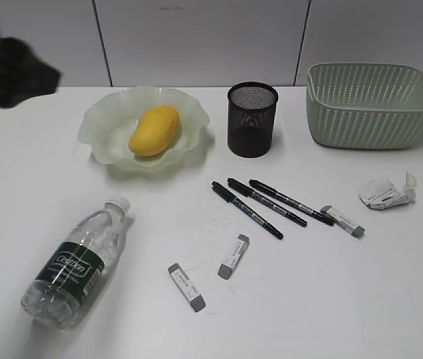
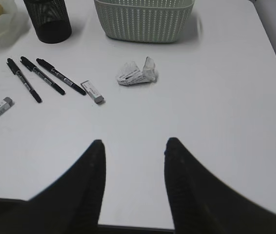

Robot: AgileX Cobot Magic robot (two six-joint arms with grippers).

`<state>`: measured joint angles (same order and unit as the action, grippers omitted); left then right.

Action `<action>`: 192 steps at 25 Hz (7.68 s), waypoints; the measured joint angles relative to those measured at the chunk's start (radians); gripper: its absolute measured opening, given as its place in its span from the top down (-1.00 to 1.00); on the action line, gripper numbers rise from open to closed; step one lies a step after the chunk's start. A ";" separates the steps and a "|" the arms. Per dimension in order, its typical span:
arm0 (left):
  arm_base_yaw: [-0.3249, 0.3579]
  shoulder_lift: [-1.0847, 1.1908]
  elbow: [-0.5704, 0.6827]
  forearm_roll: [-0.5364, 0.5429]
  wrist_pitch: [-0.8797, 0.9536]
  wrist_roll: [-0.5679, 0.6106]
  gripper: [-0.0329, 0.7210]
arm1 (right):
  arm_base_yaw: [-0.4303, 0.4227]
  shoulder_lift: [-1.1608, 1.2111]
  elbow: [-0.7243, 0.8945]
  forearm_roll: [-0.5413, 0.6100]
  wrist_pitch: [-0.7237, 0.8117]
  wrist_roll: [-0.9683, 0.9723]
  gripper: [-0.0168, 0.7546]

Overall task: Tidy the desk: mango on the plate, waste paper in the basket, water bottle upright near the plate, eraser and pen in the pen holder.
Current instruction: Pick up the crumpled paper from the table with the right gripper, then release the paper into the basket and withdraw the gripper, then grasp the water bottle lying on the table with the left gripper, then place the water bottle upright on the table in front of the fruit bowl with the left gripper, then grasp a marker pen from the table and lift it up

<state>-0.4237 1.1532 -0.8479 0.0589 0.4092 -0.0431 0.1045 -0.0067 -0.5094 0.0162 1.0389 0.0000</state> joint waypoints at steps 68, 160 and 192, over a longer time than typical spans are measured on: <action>0.000 -1.159 0.310 0.002 0.652 -0.084 -0.35 | -0.049 1.966 -0.953 -0.187 -0.781 0.120 -0.06; -0.051 0.109 0.390 0.053 -0.985 -0.033 -0.39 | 0.087 0.000 0.000 0.005 0.005 0.000 -0.15; 0.043 -1.159 0.309 0.023 0.652 -0.097 -0.04 | 0.087 1.198 -0.244 0.229 -0.361 -0.265 -0.15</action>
<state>-0.3804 -0.0057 -0.5393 0.0823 1.0615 -0.1401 0.1911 1.1911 -0.7531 0.2450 0.6775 -0.2652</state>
